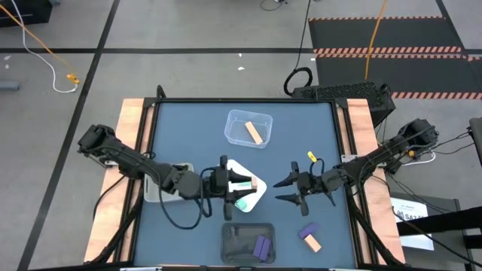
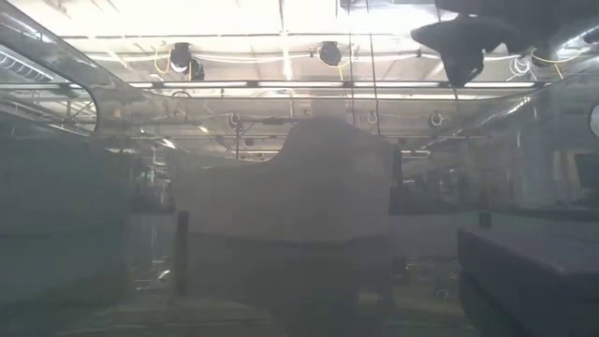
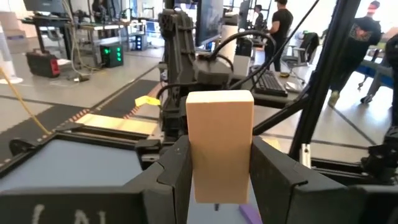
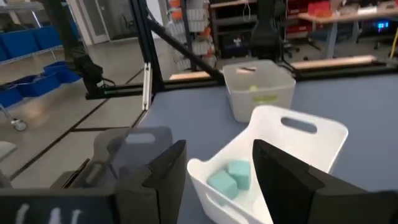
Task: Sort & place blocks by color
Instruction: Put the left light brown block into the transparent bin
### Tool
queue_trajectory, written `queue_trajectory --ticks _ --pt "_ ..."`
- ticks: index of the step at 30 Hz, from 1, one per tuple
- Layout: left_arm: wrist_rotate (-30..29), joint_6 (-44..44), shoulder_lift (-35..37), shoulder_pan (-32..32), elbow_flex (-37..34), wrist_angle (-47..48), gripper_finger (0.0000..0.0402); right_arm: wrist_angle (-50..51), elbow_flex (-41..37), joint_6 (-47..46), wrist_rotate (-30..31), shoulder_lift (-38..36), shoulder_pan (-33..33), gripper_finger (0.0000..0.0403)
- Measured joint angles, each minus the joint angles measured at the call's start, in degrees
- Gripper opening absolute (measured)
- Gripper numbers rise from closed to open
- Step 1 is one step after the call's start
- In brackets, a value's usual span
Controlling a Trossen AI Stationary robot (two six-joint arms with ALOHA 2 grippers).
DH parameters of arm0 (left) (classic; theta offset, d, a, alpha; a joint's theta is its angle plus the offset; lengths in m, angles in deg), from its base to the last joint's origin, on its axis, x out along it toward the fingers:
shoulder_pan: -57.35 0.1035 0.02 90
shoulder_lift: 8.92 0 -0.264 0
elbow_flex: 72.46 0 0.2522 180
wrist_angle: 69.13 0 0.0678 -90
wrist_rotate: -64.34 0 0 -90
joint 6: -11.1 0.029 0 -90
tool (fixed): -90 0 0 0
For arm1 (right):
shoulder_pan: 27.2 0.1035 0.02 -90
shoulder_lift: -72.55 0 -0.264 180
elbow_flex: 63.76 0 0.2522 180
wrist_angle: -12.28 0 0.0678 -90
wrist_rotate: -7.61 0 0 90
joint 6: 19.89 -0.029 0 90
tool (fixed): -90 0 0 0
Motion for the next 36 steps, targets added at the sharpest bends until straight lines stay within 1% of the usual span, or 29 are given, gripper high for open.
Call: queue_trajectory --ticks 3,7,9,11,14,17,21,25,30,36 --pt "0.0 0.63 -0.02 1.04 0.0 0.65 0.0127 -2.16 0.0 2.19 0.73 0.0 -0.05 0.0178" --pt "0.02 0.09 -0.02 2.59 0.0 2.03 0.0127 -5.67 0.0 6.09 8.43 0.0 -0.44 0.0178" --pt "-0.01 -2.34 -0.04 3.68 0.0 2.23 0.0127 -6.48 0.0 9.51 11.33 0.0 -1.0 0.0179" --pt "-1.64 -5.27 -0.33 4.91 0.0 1.52 0.0127 -7.77 0.0 13.14 13.26 0.0 -1.83 0.0182" --pt "-4.64 -7.65 -0.86 6.66 -0.02 0.13 0.0127 -10.95 0.0 21.61 13.99 0.0 -3.4 0.0194" --pt "-5.04 -8.41 -0.79 9.0 -0.02 -2.41 0.0127 -16.42 0.0 32.15 14.55 0.02 -5.09 0.0211" --pt "-5.05 -7.46 -0.81 11.82 -0.02 -7.39 0.0127 -22.73 0.47 44.02 18.24 0.02 -7.98 0.0236" --pt "-4.74 -6.77 -0.74 14.35 -0.02 -12.71 0.0127 -23.37 3.97 50.15 18.01 0.57 -11.8 0.0252" --pt "-4.35 -6.77 -0.74 16.55 -0.02 -14.72 0.0127 -23.36 10.55 54.19 17.49 4.32 -16.47 0.0255" --pt "-4.3 -6.82 -0.74 17.95 -0.02 -16.57 0.0127 -23.28 17.56 54.43 11.5 10.28 -20.14 0.0252"
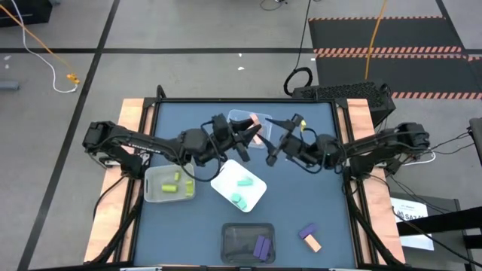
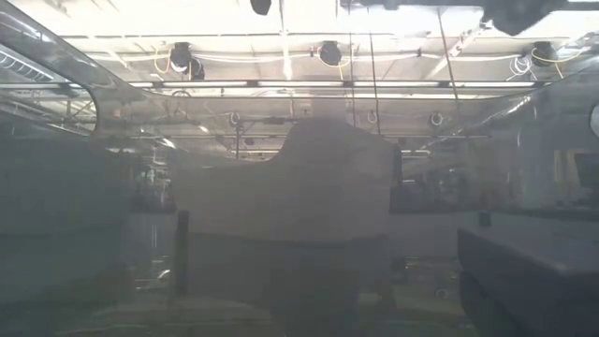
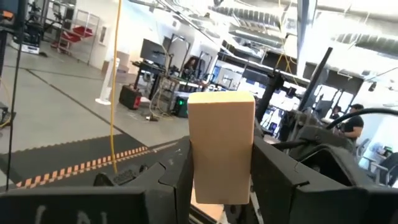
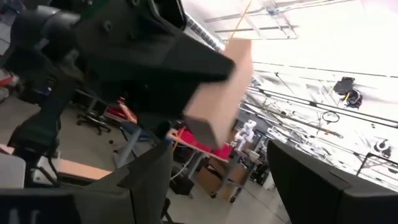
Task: Sort & place blocks by color
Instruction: Put the left light brown block into the transparent bin
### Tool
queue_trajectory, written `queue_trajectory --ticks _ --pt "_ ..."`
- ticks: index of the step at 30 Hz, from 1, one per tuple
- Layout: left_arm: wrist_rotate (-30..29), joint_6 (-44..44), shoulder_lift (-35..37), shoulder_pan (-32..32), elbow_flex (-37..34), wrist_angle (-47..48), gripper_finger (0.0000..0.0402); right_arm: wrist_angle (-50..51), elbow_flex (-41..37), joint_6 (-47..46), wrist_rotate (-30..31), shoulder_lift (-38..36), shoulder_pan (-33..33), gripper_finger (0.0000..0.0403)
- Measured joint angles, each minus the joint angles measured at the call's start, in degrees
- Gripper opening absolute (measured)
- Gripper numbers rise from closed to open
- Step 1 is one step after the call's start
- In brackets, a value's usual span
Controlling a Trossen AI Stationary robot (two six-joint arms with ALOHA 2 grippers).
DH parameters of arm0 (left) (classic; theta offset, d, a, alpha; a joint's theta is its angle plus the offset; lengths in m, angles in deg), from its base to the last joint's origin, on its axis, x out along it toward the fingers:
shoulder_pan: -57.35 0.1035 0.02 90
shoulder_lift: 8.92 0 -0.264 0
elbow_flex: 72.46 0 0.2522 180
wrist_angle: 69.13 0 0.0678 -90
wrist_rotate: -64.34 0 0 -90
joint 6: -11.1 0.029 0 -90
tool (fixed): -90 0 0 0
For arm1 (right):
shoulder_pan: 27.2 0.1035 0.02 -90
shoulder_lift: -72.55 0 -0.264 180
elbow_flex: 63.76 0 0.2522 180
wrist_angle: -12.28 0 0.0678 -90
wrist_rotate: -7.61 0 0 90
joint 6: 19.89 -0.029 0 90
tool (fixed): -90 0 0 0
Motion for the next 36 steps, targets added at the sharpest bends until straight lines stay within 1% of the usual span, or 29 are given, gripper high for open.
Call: queue_trajectory --ticks 4,9,12,18,24,30,36 --pt "0.05 0.06 -0.02 0.22 0.0 0.12 0.0127 -0.15 3.75 -0.13 -0.12 3.99 -1.25 0.0252" --pt "0.12 1.22 -0.02 0.16 0.0 -0.44 0.0127 -5.71 3.77 0.67 -1.33 5.36 -1.66 0.0249" --pt "0.13 1.2 0.0 0.16 0.0 0.05 0.0127 -4.88 3.77 3.05 -1.38 5.41 -1.47 0.0236" --pt "0.13 0.71 -0.02 0.16 0.0 1.59 0.0127 -4.74 3.77 7.28 -1.38 5.41 -0.83 0.0191" --pt "-0.42 -0.21 -0.02 0.16 0.0 2.59 0.0138 -4.66 3.75 7.75 -1.38 5.41 -0.8 0.014" --pt "-1.06 -0.81 0.04 0.16 0.0 3.47 0.0134 -4.21 3.66 9.01 -1.07 5.4 -0.76 0.0094" --pt "-0.33 -0.33 0.04 0.16 0.0 4.33 0.0162 -3.85 3.66 8.81 -0.91 5.32 -0.07 0.0043"
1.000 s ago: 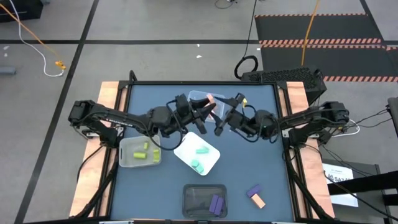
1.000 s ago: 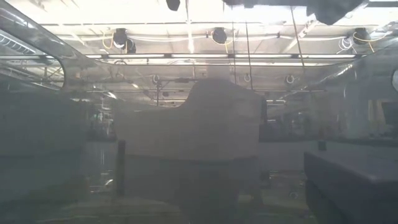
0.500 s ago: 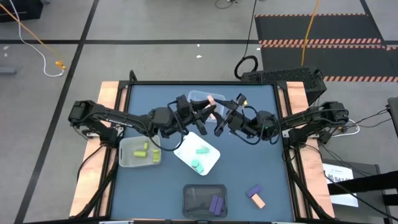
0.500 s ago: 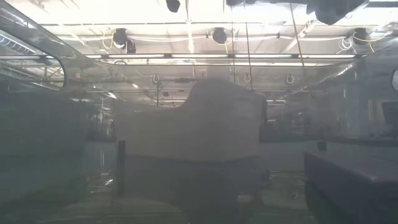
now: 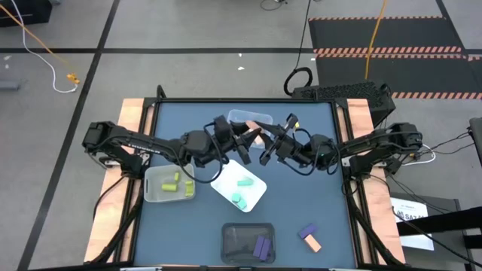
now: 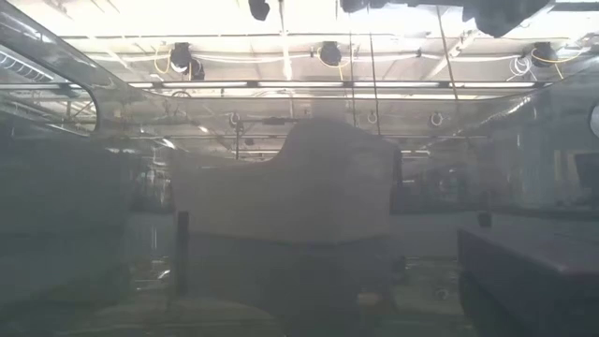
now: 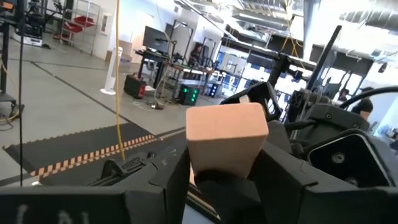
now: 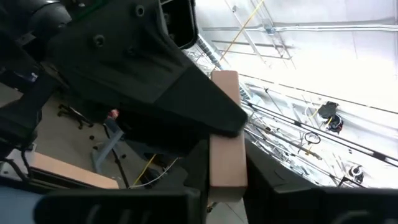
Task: Sort & place blocks by color
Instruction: Put the left light brown block into the transparent bin
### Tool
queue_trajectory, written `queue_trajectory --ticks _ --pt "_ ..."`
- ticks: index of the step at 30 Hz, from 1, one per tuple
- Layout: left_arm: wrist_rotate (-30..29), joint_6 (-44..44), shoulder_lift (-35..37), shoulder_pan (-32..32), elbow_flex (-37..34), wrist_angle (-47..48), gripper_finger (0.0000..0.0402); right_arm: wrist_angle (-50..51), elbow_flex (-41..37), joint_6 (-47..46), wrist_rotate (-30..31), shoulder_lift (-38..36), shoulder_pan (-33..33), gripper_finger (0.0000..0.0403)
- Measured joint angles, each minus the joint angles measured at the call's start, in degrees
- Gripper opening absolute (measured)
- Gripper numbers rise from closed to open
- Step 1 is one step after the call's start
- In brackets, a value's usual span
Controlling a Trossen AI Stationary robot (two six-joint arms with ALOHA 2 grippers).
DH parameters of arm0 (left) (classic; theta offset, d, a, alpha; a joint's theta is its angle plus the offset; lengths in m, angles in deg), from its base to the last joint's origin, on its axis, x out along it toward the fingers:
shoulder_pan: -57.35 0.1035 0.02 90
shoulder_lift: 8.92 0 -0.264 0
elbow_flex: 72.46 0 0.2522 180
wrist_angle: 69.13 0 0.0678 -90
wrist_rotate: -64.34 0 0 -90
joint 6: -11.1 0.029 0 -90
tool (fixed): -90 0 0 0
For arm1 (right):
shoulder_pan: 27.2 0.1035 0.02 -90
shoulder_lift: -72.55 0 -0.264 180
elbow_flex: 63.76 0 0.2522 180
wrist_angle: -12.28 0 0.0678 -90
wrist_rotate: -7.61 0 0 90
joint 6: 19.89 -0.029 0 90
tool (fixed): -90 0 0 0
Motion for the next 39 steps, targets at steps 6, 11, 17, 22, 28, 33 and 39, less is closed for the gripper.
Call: queue_trajectory --ticks 6,11,17,22,28,33,39 --pt "-0.58 2.55 -0.02 0.22 0.0 0.02 0.0173 2.19 0.0 -0.23 2.17 -0.74 0.05 0.0042" --pt "-2.27 5.65 0.03 1.1 0.0 0.55 0.0176 5.17 -0.02 1.81 7.5 -1.62 -0.33 0.0042" --pt "-3.13 6.67 0.56 1.15 0.0 5.19 0.0177 10.23 -0.02 4.33 14.0 -3.4 -4.55 0.0042" --pt "-2.7 6.51 1.0 0.27 -0.04 12.2 0.0177 15.35 -0.04 4.41 16.19 -6.1 -9.72 0.0042" --pt "-2.64 -0.02 2.21 -0.59 -0.04 25.95 0.0177 25.98 -0.02 -9.11 4.51 -10.32 -15.93 0.0042" --pt "-2.27 -8.62 2.12 -1.74 -0.04 39.08 0.0177 29.6 -0.04 -25.14 -15.07 -11.09 -20.12 0.0042" --pt "-2.14 -16.74 1.92 -3.36 -0.04 49.84 0.0177 26.92 -0.04 -36.7 -32.0 -11.08 -23.93 0.0042"
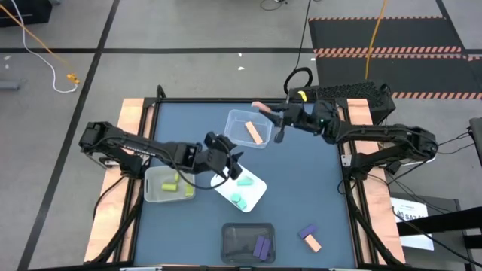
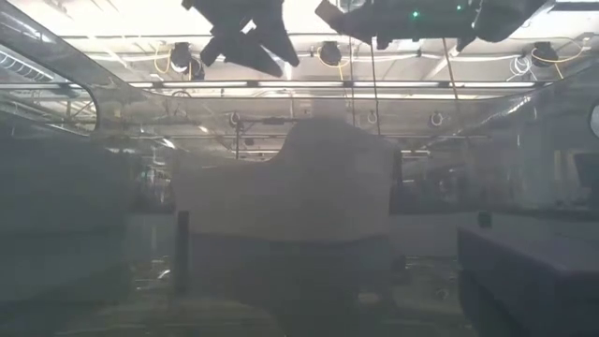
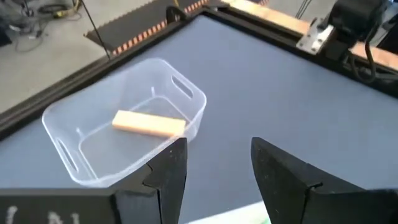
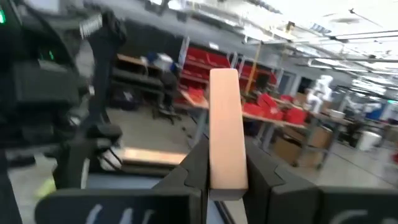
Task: Sort & place blocks by color
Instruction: Put the left light brown block into the transparent bin, then put the purple block into the black bin
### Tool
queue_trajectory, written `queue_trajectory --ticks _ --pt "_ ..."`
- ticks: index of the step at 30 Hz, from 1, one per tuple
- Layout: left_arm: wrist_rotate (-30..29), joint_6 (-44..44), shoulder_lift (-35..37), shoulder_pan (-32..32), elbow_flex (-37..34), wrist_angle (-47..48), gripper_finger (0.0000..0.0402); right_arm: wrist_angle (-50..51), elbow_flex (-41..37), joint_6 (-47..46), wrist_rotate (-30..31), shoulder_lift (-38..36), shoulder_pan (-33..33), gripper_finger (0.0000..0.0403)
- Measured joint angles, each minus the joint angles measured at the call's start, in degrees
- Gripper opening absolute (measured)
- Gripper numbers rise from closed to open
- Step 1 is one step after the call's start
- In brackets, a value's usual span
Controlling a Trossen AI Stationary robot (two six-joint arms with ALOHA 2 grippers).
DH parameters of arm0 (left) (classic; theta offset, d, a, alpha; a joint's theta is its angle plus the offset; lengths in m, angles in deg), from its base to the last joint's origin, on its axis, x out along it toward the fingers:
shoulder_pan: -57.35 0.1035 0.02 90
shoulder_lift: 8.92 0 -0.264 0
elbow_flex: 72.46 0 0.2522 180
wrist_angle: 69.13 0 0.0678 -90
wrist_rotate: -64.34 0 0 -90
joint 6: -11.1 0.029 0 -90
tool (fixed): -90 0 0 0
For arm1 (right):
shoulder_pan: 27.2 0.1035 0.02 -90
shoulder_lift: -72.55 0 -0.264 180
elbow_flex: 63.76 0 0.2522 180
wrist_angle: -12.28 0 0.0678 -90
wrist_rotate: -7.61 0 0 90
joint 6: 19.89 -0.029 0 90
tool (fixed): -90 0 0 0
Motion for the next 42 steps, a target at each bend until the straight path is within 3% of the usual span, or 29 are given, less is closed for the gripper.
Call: queue_trajectory --ticks 7,14,21,25,30,35,42 --pt "0.0 -0.93 0.0 -1.04 0.0 0.87 0.0177 5.55 0.04 -6.02 -1.24 1.27 -2.95 0.0042" --pt "0.0 -1.04 0.0 -1.08 0.0 0.87 0.0177 7.87 0.04 -10.06 -1.17 11.44 -3.21 0.0051" --pt "-0.02 -1.77 -0.02 -1.63 0.0 0.92 0.0177 9.11 0.02 -11.39 7.1 18.8 -3.25 0.0057" --pt "0.0 -1.81 -0.02 -2.06 0.0 2.05 0.0177 12.28 0.02 -11.39 6.18 19.08 -3.12 0.0084" --pt "-0.02 -3.24 -0.04 -2.07 0.0 4.48 0.0177 15.07 0.02 -11.43 6.18 19.08 -3.14 0.0149" --pt "-0.04 -4.52 -0.04 -2.24 0.0 6.32 0.0177 21.42 -0.02 -14.08 6.13 14.11 -3.03 0.0202" --pt "-0.03 -4.34 -0.09 -2.44 0.0 8.38 0.0177 45.64 0.04 -24.24 6.0 -0.62 2.1 0.0208"
